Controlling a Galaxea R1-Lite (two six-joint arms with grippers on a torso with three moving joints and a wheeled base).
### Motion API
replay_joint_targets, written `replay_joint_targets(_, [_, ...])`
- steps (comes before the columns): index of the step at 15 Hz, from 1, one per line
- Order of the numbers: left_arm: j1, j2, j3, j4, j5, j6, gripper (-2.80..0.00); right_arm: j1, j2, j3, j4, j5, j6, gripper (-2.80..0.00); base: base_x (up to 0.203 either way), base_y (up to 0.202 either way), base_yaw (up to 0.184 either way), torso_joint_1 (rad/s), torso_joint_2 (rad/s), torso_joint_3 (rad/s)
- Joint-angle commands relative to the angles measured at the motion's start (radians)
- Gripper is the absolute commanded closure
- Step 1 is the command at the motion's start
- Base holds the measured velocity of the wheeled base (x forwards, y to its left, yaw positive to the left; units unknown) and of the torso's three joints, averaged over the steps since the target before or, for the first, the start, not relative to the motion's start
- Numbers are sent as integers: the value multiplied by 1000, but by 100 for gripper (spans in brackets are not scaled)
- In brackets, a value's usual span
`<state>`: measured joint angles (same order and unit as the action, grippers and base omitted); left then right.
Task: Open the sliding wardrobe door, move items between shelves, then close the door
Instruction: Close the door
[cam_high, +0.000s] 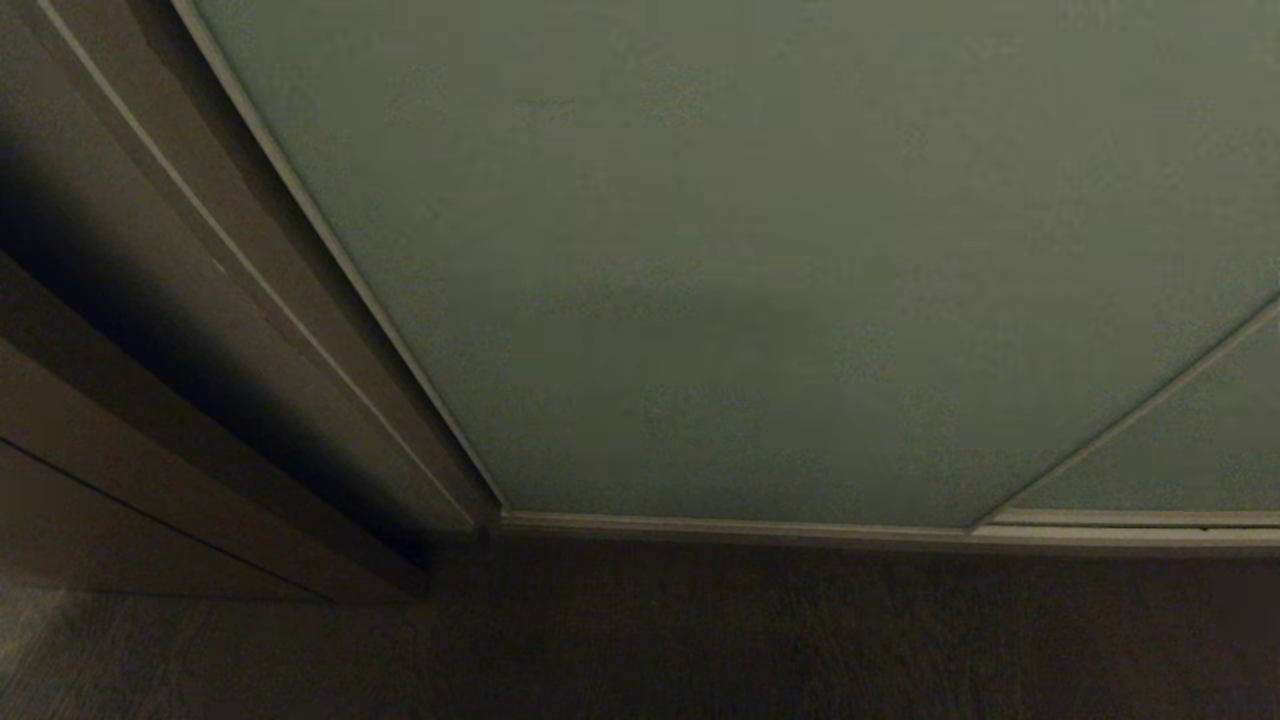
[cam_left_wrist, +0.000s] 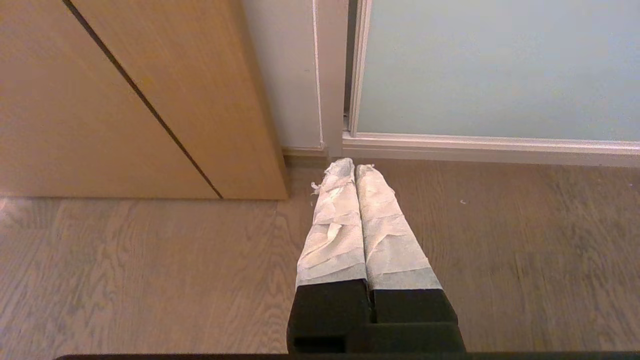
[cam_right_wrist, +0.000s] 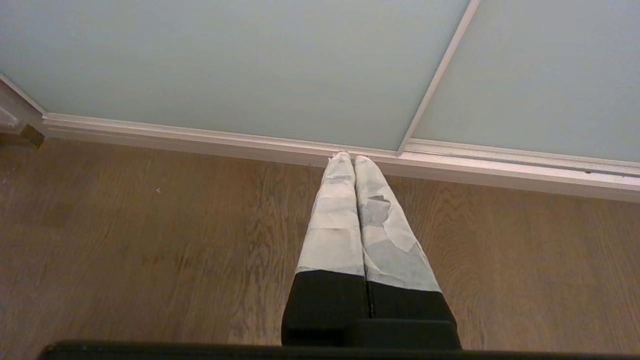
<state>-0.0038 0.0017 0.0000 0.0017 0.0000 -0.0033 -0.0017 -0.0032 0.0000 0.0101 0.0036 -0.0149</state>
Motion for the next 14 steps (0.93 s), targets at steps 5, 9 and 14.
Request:
replay_joint_targets(5, [0, 1, 0, 0, 0, -1, 0, 0, 5, 0, 1, 1, 0, 0, 0, 0, 0, 0, 0, 0])
replay_joint_targets(9, [-1, 1, 0, 0, 0, -1, 0, 0, 5, 1, 0, 1, -2, 0, 0, 0, 0, 0, 0, 0])
replay_joint_targets(14, [-1, 1, 0, 0, 0, -1, 0, 0, 5, 1, 1, 1, 0, 0, 0, 0, 0, 0, 0, 0])
